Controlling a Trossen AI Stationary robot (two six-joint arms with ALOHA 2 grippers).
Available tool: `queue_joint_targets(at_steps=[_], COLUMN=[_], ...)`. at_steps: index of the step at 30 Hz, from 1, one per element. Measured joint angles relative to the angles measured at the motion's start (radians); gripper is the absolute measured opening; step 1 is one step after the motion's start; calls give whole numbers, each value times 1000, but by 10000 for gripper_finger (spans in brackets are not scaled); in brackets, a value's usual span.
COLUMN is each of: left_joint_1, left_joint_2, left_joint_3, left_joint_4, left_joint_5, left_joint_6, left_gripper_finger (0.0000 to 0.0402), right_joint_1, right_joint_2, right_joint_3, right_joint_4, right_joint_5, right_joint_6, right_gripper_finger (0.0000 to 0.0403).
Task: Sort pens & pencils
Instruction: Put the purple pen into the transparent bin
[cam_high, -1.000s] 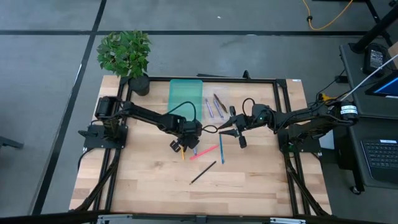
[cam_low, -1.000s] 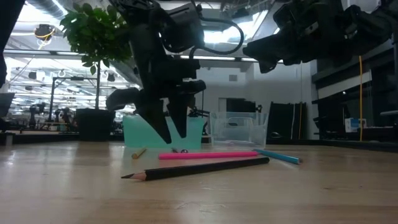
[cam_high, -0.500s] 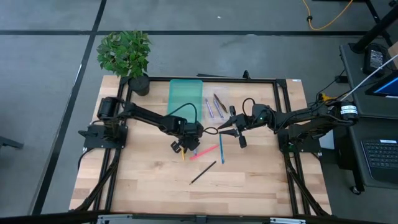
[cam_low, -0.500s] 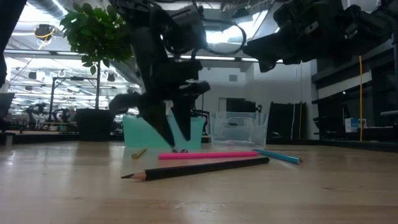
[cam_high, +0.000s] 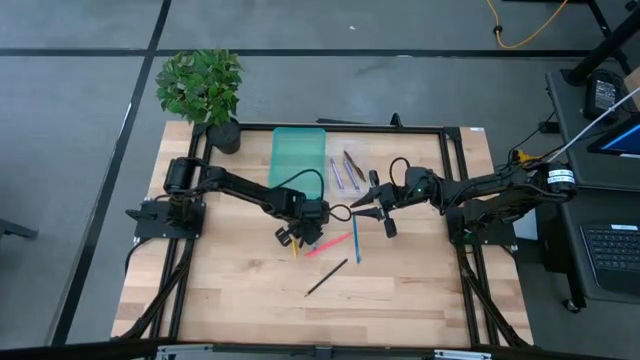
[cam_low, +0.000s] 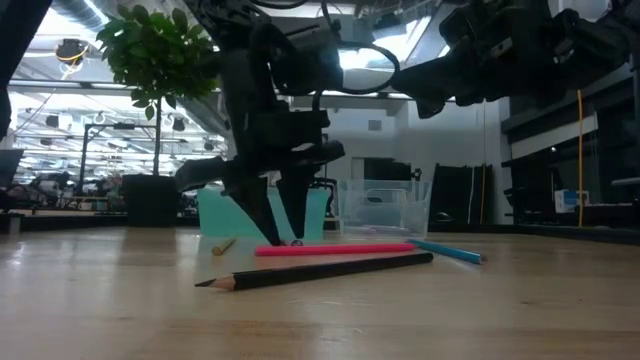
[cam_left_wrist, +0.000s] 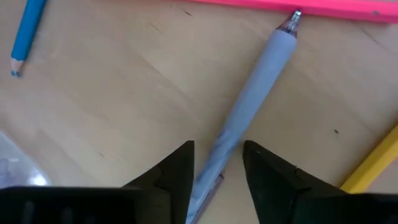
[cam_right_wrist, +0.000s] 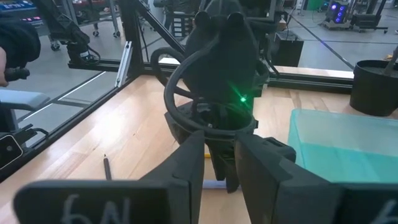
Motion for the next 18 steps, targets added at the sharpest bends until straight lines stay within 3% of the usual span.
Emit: queue_joint_targets(at_steps=[4,11,18], left_joint_1=[4,3,2], left_joint_2=[18,30,23], left_joint_3=[3,5,3], left_joint_4=[-29,-53,-44], left_joint_5=[61,74,74], left_joint_6=[-59,-149,-233], left_gripper_finger=[90,27,22], right_joint_1=[0,0,0], right_joint_2=[0,0,0], right_joint_3=[0,0,0], right_joint_4=[0,10,11], right_joint_5=[-1,0,0], right_joint_6=[0,3,25], right_gripper_finger=[90,90,90])
